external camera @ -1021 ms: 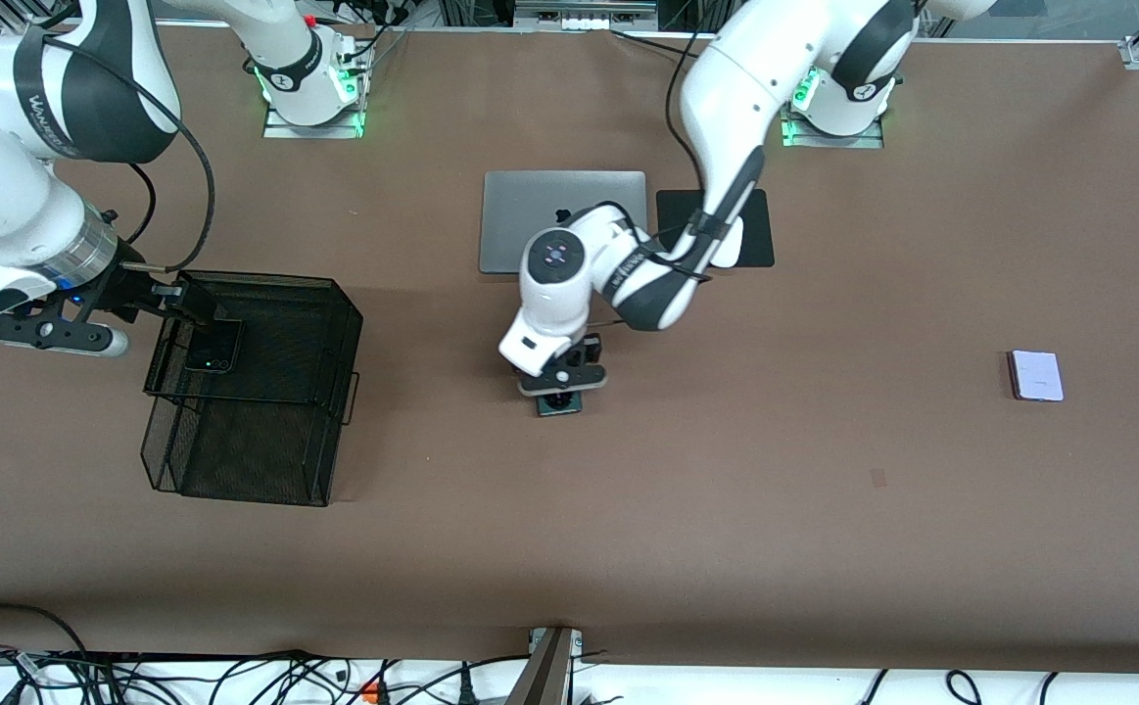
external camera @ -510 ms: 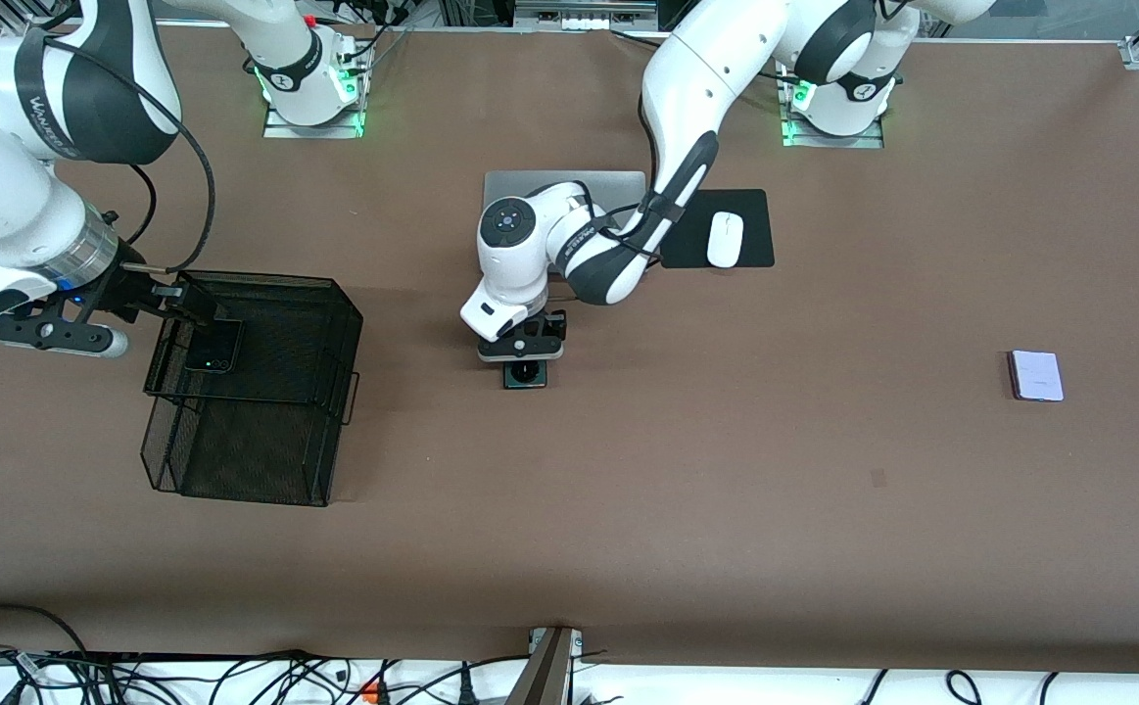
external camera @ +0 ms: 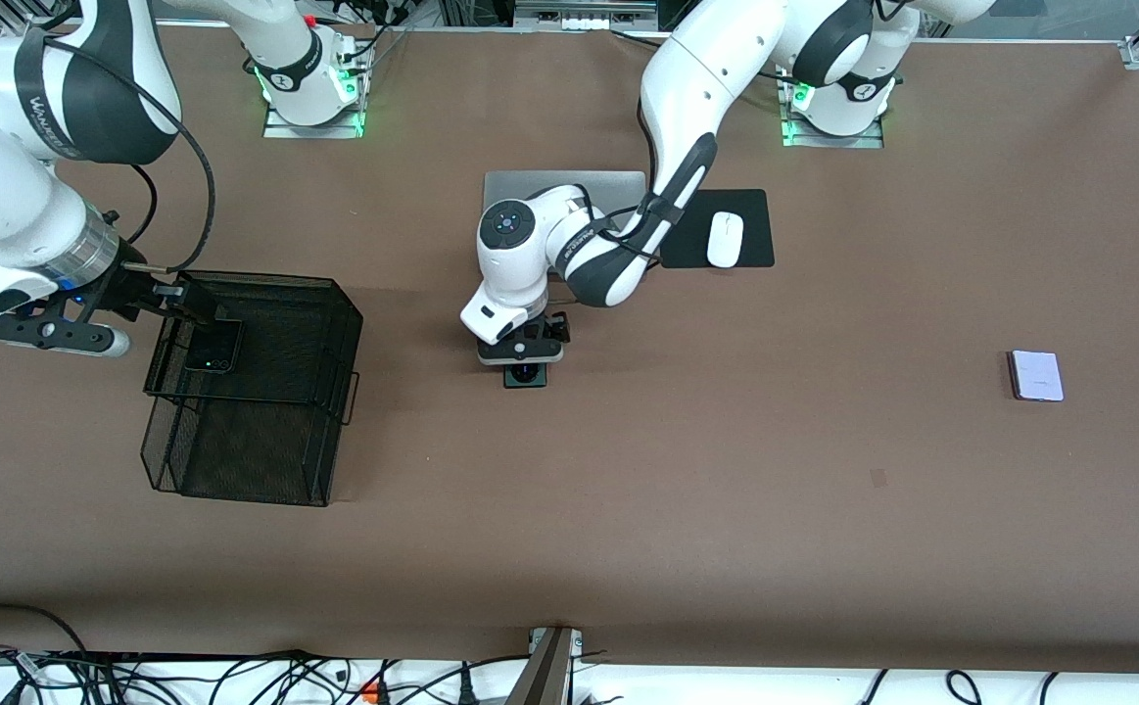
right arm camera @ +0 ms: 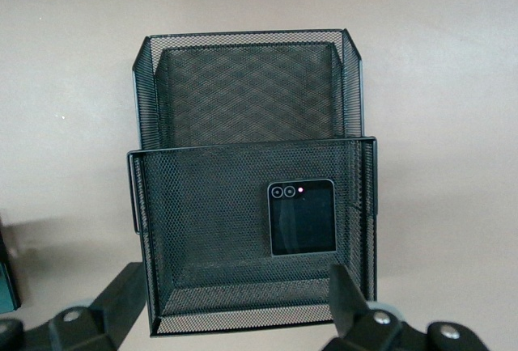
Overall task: Place phones with both arms
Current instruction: 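Set the green phone beside the laptop while the right gripper withdraws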
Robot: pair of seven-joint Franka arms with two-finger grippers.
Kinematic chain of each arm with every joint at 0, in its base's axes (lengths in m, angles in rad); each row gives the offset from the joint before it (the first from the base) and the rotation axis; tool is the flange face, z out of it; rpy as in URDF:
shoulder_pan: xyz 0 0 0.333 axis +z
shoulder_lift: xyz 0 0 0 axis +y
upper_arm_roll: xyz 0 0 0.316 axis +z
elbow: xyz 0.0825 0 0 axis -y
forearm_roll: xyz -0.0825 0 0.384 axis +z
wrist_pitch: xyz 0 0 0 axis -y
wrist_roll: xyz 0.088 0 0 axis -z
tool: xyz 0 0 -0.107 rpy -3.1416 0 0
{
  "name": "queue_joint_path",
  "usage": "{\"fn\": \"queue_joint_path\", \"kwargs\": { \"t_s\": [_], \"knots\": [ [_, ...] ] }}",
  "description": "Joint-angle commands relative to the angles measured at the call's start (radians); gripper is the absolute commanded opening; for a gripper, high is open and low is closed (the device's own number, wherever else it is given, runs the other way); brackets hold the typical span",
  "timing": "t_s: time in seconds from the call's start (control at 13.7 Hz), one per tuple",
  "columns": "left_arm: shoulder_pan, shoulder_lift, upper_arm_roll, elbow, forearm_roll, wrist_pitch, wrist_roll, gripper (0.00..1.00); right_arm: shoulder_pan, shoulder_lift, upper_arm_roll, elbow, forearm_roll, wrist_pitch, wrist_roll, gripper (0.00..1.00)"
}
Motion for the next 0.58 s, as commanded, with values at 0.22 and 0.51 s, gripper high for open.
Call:
{"fn": "queue_joint_path", "kwargs": {
  "t_s": [0.22, 0.51],
  "knots": [
    [0.087, -0.135, 0.015, -0.065, 0.021, -0.114, 0.004, 1.00, 0.011, -0.009, 0.068, 0.024, 0.034, -0.095, 0.005, 1.00],
    [0.188, -0.257, 0.018, -0.265, 0.025, -0.119, 0.136, 1.00, 0.043, 0.041, 0.194, 0.066, 0.177, -0.081, 0.133, 1.00]
  ]
}}
